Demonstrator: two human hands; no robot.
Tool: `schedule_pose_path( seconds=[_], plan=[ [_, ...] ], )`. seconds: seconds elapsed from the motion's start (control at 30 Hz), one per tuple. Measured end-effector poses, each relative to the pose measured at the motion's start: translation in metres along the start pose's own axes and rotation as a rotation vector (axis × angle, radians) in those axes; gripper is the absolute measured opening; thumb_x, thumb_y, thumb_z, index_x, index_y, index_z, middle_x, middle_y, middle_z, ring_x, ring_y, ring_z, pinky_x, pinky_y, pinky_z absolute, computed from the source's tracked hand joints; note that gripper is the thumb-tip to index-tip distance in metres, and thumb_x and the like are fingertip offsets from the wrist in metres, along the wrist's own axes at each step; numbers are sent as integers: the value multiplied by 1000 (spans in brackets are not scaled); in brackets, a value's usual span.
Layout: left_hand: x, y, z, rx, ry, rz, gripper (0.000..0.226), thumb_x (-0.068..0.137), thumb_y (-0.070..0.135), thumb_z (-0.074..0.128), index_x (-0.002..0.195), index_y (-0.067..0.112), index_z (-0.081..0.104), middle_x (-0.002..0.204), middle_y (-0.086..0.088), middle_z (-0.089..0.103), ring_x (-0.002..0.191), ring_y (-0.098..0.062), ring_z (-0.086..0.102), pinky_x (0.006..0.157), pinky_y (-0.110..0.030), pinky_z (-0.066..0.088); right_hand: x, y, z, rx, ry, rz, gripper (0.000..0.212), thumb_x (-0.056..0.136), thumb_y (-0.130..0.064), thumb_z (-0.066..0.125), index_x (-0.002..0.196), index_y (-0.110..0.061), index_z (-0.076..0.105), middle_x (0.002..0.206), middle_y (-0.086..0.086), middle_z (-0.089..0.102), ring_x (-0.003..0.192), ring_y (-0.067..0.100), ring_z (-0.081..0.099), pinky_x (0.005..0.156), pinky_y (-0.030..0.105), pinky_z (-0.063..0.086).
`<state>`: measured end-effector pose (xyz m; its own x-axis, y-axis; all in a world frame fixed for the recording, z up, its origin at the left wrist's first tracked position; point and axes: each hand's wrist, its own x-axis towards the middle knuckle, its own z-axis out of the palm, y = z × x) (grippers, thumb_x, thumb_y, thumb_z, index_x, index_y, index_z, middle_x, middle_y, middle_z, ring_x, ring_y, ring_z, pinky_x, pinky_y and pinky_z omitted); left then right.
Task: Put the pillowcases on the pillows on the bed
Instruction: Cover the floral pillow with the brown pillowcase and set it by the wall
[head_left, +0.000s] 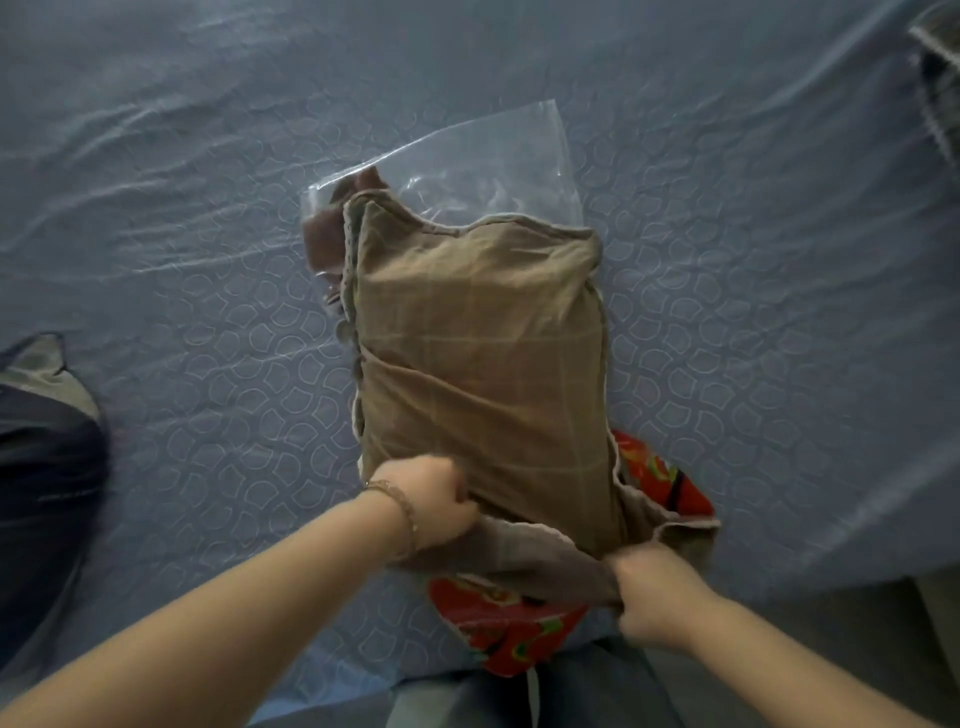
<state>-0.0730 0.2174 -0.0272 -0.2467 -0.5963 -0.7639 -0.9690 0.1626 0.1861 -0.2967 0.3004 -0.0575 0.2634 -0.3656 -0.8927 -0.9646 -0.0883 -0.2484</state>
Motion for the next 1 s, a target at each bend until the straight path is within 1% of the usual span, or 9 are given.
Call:
schedule_pose_path(
  seconds=[0.07,0.13,0.2,0.27,0.37,0.47,0.63,0.8,1.0],
  plan=[
    [22,18,-30,-112,343,12,29,84,41,50,104,22,60,108,0,60,98,-22,58,80,-29,46,5,16,-6,324,-10,18,30,82,-45,59,101,-22,59,105,-2,59,101,18,58,82,28,47],
    [53,32,-56,-197,531,6,37,83,42,53,112,20,53,116,-2,51,105,-24,54,83,-35,46,15,36,-22,603,270,137,53,78,-56,63,118,-22,55,115,-2,55,110,16,53,90,28,46],
    [92,50,-73,-172,477,-75,59,81,52,56,128,20,42,130,-5,40,117,-28,45,86,-39,44,35,59,-30,554,470,333,97,64,-66,68,140,-18,31,139,6,34,132,25,32,108,37,32],
    [119,64,-74,-71,324,-202,91,72,65,60,142,21,21,142,-9,25,126,-32,33,88,-42,44,56,67,-29,675,396,421,125,50,-66,76,147,-17,14,149,9,24,137,30,25,113,42,26],
    [145,76,-50,75,311,-324,103,70,57,68,144,12,12,143,-15,23,126,-34,30,88,-44,44,79,74,-21,1065,345,267,78,56,-33,87,123,-20,50,115,1,61,108,17,57,89,27,48],
    [152,66,-44,73,470,-319,57,83,35,62,126,6,38,127,-15,47,115,-32,47,85,-38,44,69,64,-30,1266,384,111,35,65,-3,80,95,-13,65,84,-1,64,74,8,59,57,7,44],
    [125,77,-100,-442,640,-345,25,84,18,51,106,7,56,112,-18,60,105,-36,55,84,-34,41,4,57,-73,1648,290,-39,19,51,2,69,66,-10,66,63,4,64,59,16,62,51,20,47],
    [79,89,-183,-632,761,-174,34,73,21,55,97,-1,65,93,-23,63,91,-31,58,71,-28,37,-84,56,-139,1562,409,-234,28,63,11,64,56,-16,62,56,1,60,54,13,58,51,21,45],
    [52,90,-227,-862,705,-40,12,71,9,68,81,3,63,71,-10,57,58,-11,58,58,-23,51,-150,52,-185,1214,891,-219,15,61,4,71,70,-5,63,61,-3,60,58,10,58,56,24,47]
  ],
)
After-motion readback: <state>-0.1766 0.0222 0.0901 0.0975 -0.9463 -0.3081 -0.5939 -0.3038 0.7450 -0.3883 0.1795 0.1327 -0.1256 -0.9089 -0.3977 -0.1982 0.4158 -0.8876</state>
